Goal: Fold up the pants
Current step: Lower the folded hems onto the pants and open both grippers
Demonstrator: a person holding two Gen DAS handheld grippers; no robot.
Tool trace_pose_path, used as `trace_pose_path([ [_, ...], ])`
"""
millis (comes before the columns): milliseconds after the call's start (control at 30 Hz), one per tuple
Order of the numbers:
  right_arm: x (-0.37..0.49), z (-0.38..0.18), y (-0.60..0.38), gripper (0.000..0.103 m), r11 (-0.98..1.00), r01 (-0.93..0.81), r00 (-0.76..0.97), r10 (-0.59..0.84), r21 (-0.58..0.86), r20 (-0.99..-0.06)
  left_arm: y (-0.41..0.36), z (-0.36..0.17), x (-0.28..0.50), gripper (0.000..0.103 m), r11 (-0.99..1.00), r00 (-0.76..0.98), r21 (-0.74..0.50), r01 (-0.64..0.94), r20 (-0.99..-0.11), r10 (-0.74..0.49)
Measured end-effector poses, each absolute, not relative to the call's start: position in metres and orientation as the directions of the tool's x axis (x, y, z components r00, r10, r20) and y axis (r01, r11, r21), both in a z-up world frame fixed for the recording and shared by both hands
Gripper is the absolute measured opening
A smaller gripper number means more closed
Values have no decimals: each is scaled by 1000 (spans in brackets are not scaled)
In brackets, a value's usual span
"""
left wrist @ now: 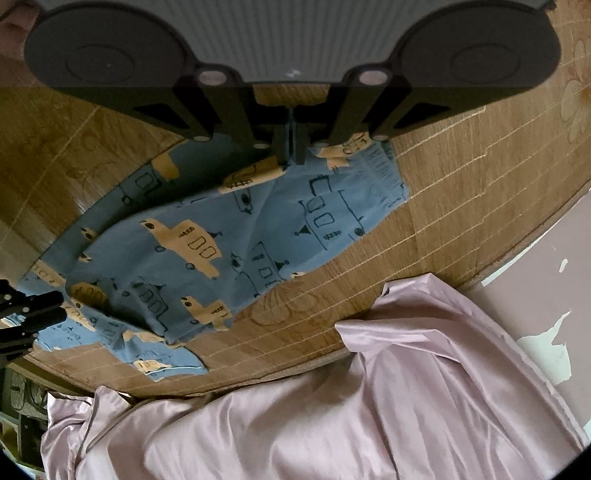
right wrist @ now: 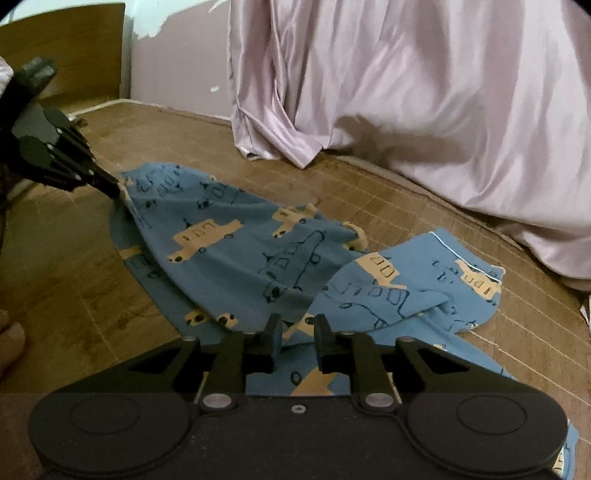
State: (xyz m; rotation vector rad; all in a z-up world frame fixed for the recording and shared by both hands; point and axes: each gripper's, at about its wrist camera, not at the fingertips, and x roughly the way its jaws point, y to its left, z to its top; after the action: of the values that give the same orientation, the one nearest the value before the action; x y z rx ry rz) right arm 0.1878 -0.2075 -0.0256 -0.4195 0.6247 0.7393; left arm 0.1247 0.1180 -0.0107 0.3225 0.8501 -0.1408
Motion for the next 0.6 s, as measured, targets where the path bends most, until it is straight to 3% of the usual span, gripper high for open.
trace_pose_path([
  [67, 192, -29, -201, 21, 694, -704, 585, 451, -147, -674, 119, -11, 124, 1, 942, 653, 223, 250, -757, 6],
  [133, 196, -31, -195, 30, 722, -673, 603, 413, -158, -682, 119, -12, 123, 1, 944, 649, 220, 248, -761, 6],
  [267, 199, -38, -183, 31, 738, -645, 619, 352, -199, -702, 120, -13, 122, 1, 943, 646, 218, 250, -763, 6],
  [300, 200, -40, -181, 29, 741, -639, 620, 336, -207, -708, 119, -13, 122, 1, 943, 646, 220, 250, -763, 7],
  [333, 201, -41, -180, 14, 749, -630, 620, 326, -205, -714, 119, -13, 122, 1, 943, 646, 220, 250, -764, 7],
  [367, 201, -42, -180, 6, 760, -619, 622, 319, -199, -715, 119, -13, 122, 1, 943, 646, 220, 249, -763, 8],
  [600, 184, -15, -188, 0, 796, -568, 687, 317, -210, -654, 121, -11, 120, 1, 944, 651, 215, 249, -759, 1],
])
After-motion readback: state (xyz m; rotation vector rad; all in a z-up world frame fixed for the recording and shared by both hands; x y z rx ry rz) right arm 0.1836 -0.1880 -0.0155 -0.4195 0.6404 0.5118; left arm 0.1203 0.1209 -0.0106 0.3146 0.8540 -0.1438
